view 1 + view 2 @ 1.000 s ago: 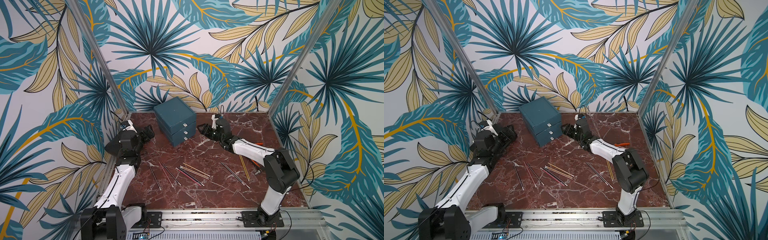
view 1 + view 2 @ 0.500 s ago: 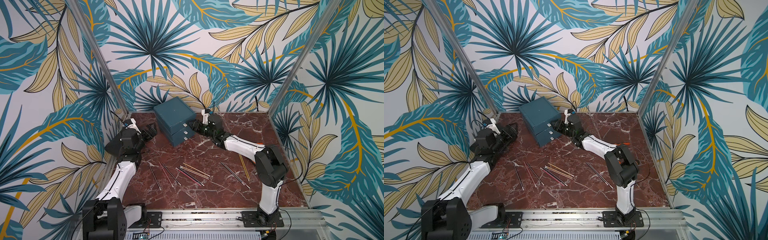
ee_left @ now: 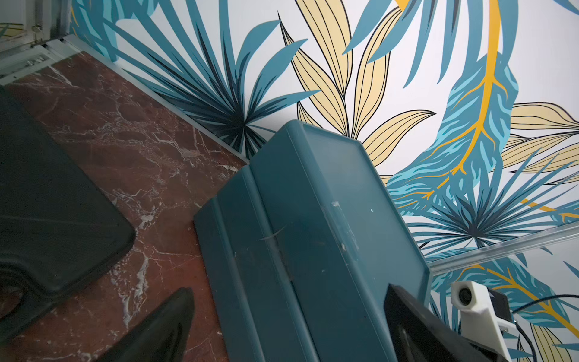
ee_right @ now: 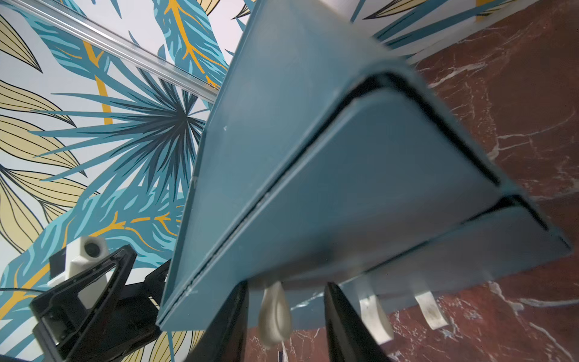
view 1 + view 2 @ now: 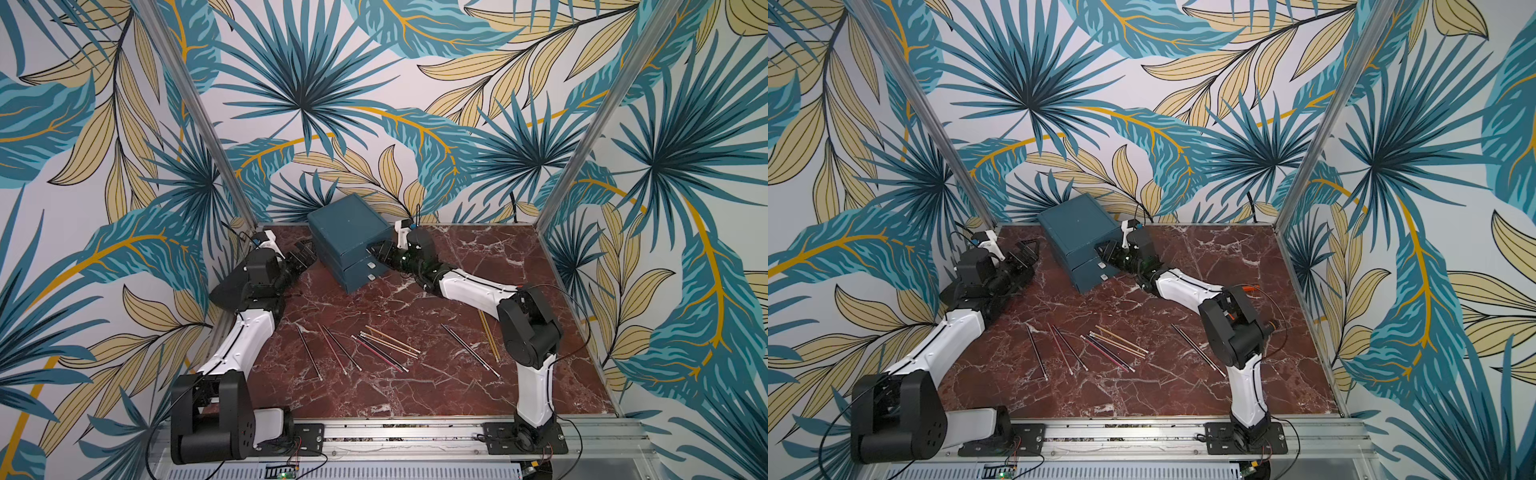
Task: Please place the pencils in the drawer according to their color
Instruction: Open the drawer in the storage box.
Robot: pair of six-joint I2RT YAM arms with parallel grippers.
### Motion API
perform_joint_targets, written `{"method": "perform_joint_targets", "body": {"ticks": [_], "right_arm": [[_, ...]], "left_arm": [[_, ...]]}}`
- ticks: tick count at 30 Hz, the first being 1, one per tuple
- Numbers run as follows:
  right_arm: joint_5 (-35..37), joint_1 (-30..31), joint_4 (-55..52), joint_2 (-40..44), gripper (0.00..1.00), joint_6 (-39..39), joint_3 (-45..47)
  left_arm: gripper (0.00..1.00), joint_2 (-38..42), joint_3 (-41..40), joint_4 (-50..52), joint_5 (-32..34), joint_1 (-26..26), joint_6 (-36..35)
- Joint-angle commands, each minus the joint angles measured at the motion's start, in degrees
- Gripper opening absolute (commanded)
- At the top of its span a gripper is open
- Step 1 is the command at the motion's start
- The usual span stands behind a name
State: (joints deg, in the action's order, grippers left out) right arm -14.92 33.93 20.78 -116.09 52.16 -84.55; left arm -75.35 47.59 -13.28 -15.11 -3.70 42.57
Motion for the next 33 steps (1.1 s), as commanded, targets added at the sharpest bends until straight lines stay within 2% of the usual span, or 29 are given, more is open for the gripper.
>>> {"method": "perform_joint_targets", "body": {"ticks": [1, 7, 18, 25, 33], "right_arm": [[-0.68, 0.56, 0.26, -1.23, 0.41, 0.57, -1.48], [-0.73, 0.76, 0.15, -1.59, 0.34, 0.68, -1.93], [-0.29, 0.86, -0.56, -0.78, 0.11, 0.14, -0.81], [0.15, 0.98, -1.04, 1.50, 0.03, -0.95, 1.35], [1.13, 1.31, -1.51, 5.51, 0.00, -1.29, 5.46]], "left_arm": [[1.00, -1.14, 3.43, -0.06, 0.57, 1.27, -1.39], [1.00, -3.45, 5.63, 0.68, 1.06, 2.70, -2.69], [1.00, -6.20, 7.49, 0.83, -0.09, 4.07, -4.46], [1.00, -7.82, 9.32, 2.79, 0.36, 4.74, -5.20], [1.00, -8.94, 10.08, 3.20, 0.44, 5.02, -5.08]]}}
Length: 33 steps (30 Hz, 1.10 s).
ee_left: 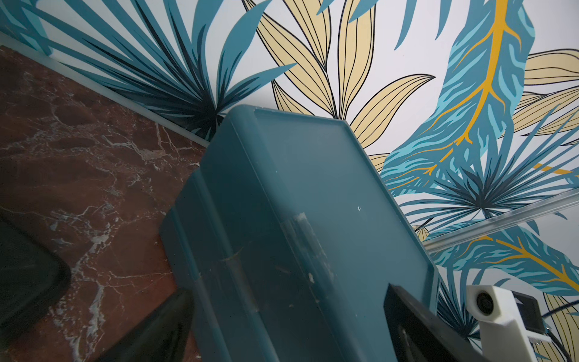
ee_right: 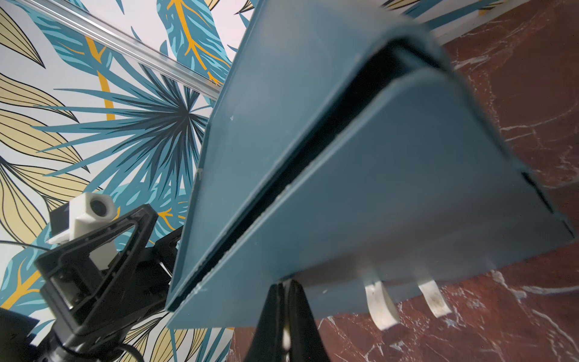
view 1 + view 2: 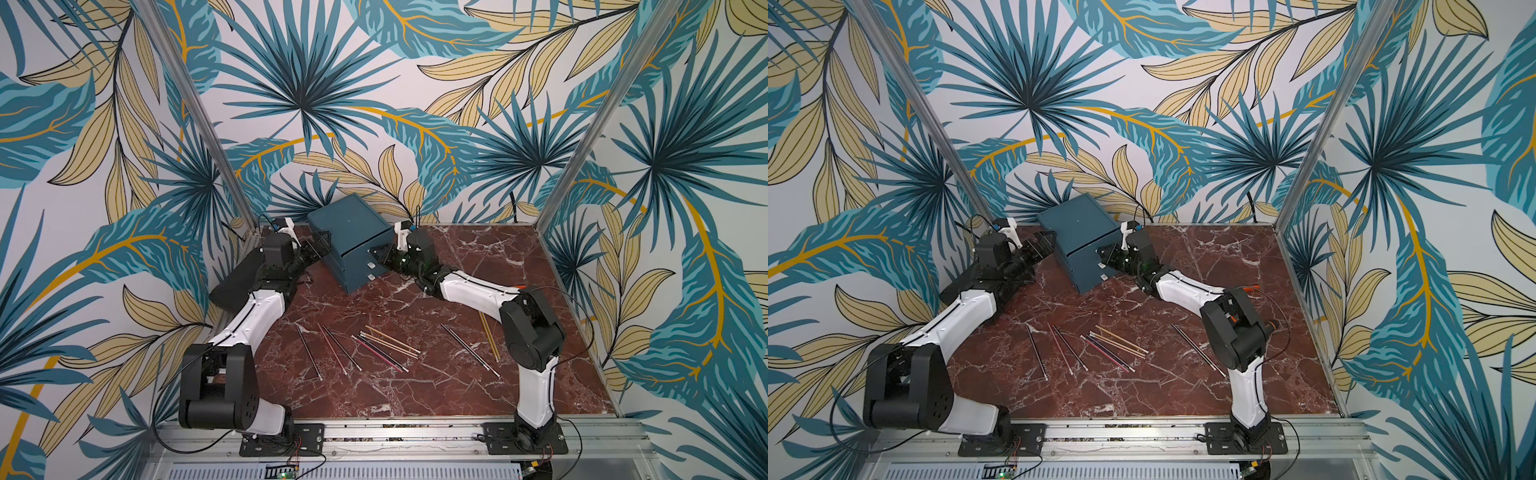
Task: Please place the pencils in the drawer according to their color
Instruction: Open the drawer in the storage box.
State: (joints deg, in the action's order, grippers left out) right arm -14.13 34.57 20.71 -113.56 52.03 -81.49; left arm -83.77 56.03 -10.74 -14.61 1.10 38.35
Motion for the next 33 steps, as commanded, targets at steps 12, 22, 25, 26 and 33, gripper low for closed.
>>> {"method": "perform_joint_targets", "body": {"ticks": [12, 22, 25, 26, 33], "right_arm": [[3.52, 0.80, -3.60, 12.78, 0.00, -2.43, 12.13], [5.61, 1.12, -6.56, 21.00, 0.00, -3.16, 20.54], [6.06, 1.34, -7.63, 22.96, 0.00, -3.58, 22.27], [6.23, 1.33, -7.98, 23.48, 0.00, -3.74, 22.72], [7.43, 1.49, -11.26, 26.37, 0.00, -5.26, 24.23]], "left_arm": [[1.00, -0.42, 1.71, 1.20, 1.09, 0.32, -1.22], [1.00, 0.27, 1.54, 2.37, 3.59, 0.31, -1.95], [1.00, 0.64, 1.27, 2.41, 4.16, 0.26, -1.92], [1.00, 0.71, 1.19, 2.39, 4.33, 0.29, -1.89], [1.00, 0.95, 1.19, 2.62, 4.95, 0.30, -2.04]]}}
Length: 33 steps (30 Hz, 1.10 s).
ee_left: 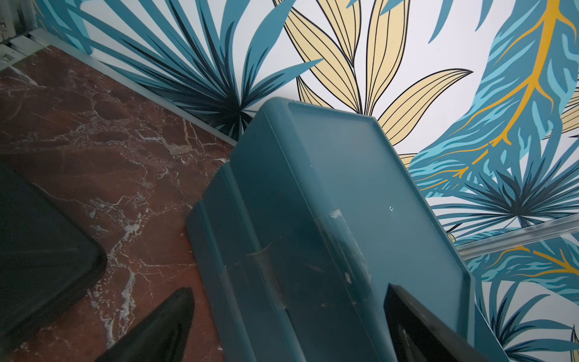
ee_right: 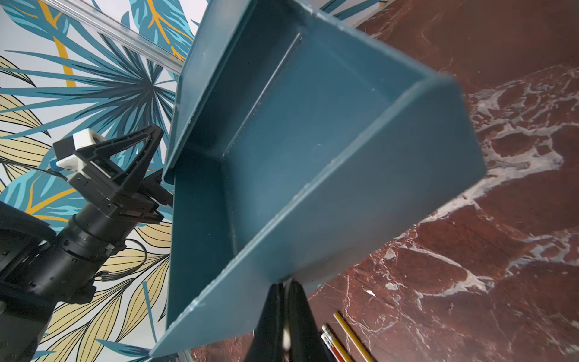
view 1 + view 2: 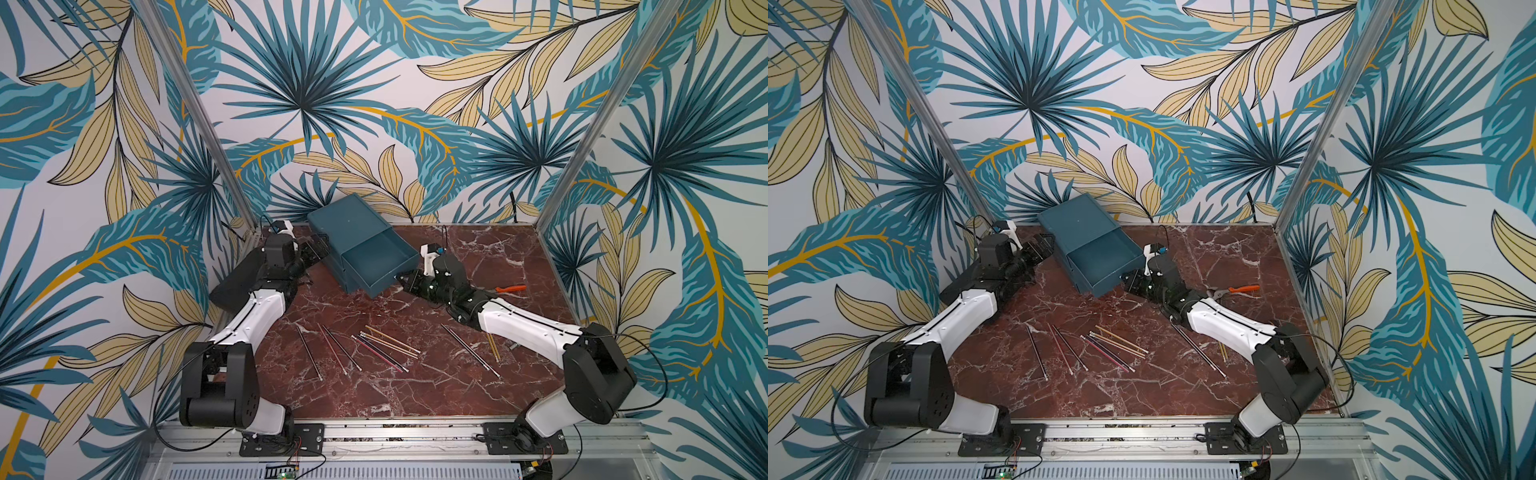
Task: Please place the pencils in the drawer according to their color
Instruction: Open the drawer in the storage box.
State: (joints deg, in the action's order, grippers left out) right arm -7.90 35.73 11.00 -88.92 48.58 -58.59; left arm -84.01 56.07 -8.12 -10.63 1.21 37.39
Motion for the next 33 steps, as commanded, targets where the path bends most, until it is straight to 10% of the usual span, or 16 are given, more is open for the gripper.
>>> {"method": "perform_joint_targets", "body": {"ticks": [1, 7, 25, 33], "right_arm": [[1.31, 0.35, -1.68, 1.75, 0.00, -1.82, 1.37], [0.96, 0.40, -2.33, 0.27, 0.00, -1.91, 0.56], [2.47, 0.37, -9.22, 0.94, 0.40, -5.32, -1.79], [13.21, 0.35, -25.86, 10.67, 0.46, -10.69, -1.50]], "left_arm": [[1.00, 1.31, 1.05, 0.11, 1.05, 0.19, -1.02], [1.00, 2.01, 0.70, 0.24, 1.84, 0.13, -1.09], [1.00, 4.05, -0.24, 0.58, 1.65, 0.11, -0.60], [1.00, 8.19, -2.25, 0.54, 3.48, -0.12, -0.33]]}}
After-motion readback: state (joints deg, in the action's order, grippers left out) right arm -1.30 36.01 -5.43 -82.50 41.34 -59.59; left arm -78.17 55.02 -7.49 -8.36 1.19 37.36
